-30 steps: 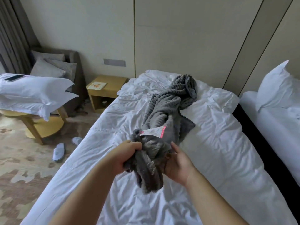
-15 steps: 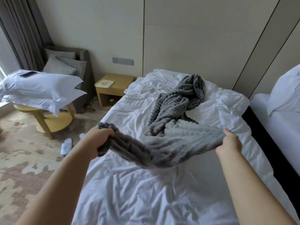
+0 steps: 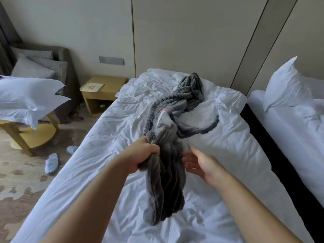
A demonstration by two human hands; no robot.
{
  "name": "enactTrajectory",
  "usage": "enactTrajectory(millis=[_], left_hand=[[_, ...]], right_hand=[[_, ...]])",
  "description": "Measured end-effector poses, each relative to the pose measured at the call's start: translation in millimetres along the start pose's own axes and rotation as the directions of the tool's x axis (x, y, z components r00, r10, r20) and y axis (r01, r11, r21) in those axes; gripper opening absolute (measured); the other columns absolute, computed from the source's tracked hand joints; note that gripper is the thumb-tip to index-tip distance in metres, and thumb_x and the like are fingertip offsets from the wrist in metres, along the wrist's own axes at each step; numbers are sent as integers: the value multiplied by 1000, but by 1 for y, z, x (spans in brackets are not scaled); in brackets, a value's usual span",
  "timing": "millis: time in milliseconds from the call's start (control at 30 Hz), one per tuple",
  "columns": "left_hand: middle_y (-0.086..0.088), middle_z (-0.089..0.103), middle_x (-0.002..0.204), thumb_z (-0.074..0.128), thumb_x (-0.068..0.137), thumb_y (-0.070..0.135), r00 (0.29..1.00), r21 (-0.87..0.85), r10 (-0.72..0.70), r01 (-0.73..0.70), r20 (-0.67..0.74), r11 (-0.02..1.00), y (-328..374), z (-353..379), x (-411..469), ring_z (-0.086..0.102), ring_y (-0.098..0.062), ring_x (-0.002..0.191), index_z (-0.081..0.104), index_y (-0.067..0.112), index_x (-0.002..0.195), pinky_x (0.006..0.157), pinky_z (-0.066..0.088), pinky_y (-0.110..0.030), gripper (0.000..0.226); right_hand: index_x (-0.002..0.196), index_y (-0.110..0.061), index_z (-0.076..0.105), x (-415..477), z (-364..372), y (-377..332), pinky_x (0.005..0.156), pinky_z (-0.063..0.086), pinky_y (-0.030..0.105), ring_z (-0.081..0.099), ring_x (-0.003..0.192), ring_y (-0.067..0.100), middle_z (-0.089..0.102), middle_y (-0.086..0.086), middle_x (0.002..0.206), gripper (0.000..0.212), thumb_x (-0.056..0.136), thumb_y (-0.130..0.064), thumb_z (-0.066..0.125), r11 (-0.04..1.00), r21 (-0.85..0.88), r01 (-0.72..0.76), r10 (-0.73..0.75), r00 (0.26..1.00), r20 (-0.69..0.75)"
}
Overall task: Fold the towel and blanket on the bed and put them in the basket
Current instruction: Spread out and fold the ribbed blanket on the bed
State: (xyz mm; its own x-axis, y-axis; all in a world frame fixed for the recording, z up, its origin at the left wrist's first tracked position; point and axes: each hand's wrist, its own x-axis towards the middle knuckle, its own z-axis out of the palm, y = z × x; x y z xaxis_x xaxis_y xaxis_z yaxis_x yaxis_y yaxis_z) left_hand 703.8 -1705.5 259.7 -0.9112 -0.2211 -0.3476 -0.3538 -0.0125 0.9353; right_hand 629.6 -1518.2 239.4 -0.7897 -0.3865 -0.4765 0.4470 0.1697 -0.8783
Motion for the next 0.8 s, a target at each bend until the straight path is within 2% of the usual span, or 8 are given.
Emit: enactTrajectory(millis=[133,267,400,500,533,600,700,800], left_hand=[[-24,68,79,57,58,0,975,154,6,-41,220,987,4,-1,-9,69,-30,69,68,9,79,57,59,-42,25],[-20,72,96,61,61,0,911,223,-15,-85,413,971,8,-7,-16,70,-31,87,72,14,85,74,59,-42,30],[-17,72,82,81,65,19,992,-41,-44,49,121,998,7,-30,-12,68,-27,62,72,10,86,50,52,-26,25],[-12,60,66,78,72,37,971,-165,-103,67,-217,984,3,-48,-2,54,-20,46,63,10,78,44,37,-21,32],[-9,57,61,77,74,42,969,-208,-122,76,-216,975,4,-48,0,52,-18,41,59,12,79,41,36,-20,35],[-13,59,71,75,66,56,989,-301,-134,109,-64,948,8,-38,2,59,-22,54,60,10,88,49,50,-30,53],[-14,67,109,73,62,63,970,-387,-77,164,229,907,19,-12,4,66,-28,96,67,6,115,85,55,-43,78],[-16,70,98,72,81,29,983,-354,-60,118,172,928,31,12,5,65,-28,77,74,9,94,65,52,-34,25]], right_hand=[[102,-2,67,32,1,10,72,54,39,70,82,32,70,20,96,57,96,-52,40,818,523,-239,160,968,193],[89,0,77,42,13,7,72,58,36,72,84,32,73,22,92,53,98,-34,37,780,594,-195,95,976,195],[125,0,57,48,-9,-23,79,52,30,54,122,30,56,8,127,33,99,-13,39,789,599,135,87,941,-328],[103,-9,65,19,-35,-61,75,46,27,60,95,21,66,5,110,19,88,-18,58,915,83,394,-191,607,-772],[96,-15,67,5,-34,-73,77,47,27,62,91,18,69,2,105,14,83,-19,62,867,-71,493,-382,568,-729],[83,-17,74,-28,-6,-89,74,54,25,69,82,13,74,-6,86,15,70,-15,68,795,-121,594,-596,728,-341],[84,-15,75,-56,36,-76,74,58,26,72,76,13,76,0,82,19,66,-14,68,833,-303,462,-377,876,301],[97,-16,71,-57,37,-59,89,55,37,71,88,13,75,-2,93,21,77,-21,73,763,-530,369,-308,929,204]])
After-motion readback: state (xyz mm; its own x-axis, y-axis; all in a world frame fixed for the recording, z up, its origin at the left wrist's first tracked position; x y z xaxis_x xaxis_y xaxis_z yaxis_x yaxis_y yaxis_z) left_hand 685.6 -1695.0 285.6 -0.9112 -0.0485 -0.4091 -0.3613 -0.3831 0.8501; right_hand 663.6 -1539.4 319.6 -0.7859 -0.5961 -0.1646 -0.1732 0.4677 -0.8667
